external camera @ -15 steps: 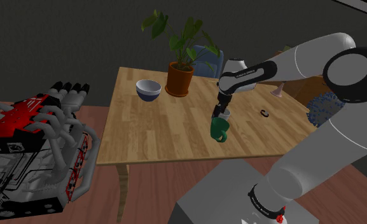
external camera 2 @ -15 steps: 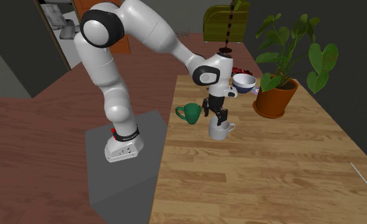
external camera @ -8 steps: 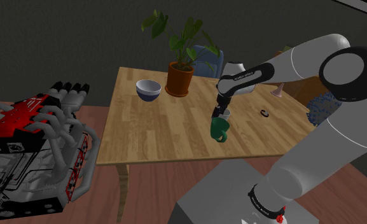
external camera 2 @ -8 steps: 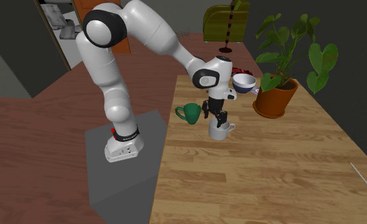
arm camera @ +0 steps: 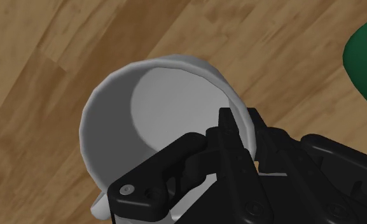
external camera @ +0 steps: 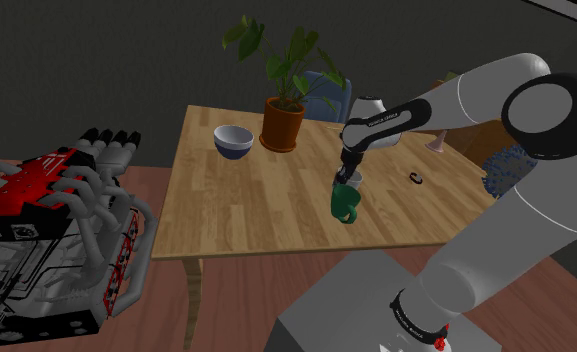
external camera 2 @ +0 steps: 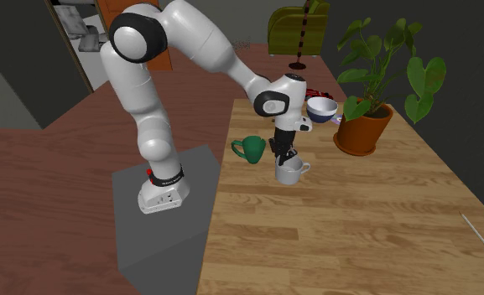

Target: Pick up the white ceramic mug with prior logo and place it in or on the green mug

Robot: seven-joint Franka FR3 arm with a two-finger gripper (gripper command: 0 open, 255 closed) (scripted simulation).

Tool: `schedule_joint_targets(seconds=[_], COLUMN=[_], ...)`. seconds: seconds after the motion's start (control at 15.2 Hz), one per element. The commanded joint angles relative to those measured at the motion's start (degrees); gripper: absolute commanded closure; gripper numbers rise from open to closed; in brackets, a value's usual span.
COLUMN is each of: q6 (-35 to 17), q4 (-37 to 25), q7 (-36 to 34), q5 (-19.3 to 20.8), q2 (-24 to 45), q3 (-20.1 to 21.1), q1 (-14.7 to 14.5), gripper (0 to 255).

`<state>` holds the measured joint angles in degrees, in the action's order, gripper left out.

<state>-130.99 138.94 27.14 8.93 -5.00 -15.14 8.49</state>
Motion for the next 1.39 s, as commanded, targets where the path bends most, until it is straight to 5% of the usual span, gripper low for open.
schedule_joint_targets(seconds=[0.0,1.32], q6=[0.00,13.92], q4=[0.00,-6.70], q7=[0.00,0.22], q5=[0.00,0.49], q2=[0.00,-7.31], q3=[0.00,0.84], q1=[0.00,-0.14], gripper=[255,255])
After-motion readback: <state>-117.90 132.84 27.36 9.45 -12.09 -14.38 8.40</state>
